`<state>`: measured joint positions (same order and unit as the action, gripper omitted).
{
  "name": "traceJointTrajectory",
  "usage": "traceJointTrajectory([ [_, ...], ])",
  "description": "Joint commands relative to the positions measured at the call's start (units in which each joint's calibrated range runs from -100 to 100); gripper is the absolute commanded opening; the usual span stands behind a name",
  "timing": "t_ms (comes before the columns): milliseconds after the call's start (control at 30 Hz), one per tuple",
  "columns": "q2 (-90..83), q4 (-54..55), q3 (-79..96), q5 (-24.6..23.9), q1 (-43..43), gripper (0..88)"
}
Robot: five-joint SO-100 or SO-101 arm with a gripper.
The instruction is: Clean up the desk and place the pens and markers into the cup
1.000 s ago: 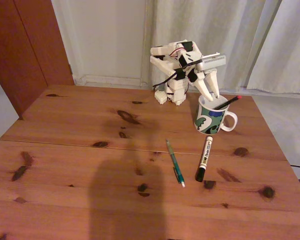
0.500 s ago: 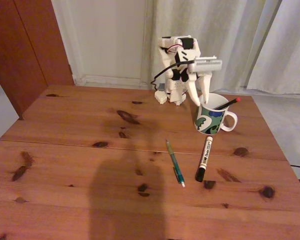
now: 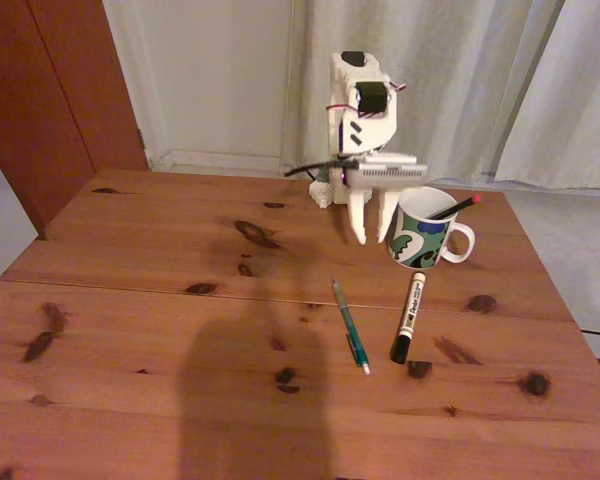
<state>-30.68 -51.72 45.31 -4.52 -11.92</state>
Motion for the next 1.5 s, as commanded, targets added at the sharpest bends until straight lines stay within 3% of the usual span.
traceJointTrajectory([
  [0, 6.31, 0.75, -6.71, 1.17, 1.34, 9.8],
  [667, 30.47, 1.53, -14.92, 5.20, 6.65, 9.8],
  [1467, 41.81, 1.61, -29.71, 3.94, 5.69, 10.4],
])
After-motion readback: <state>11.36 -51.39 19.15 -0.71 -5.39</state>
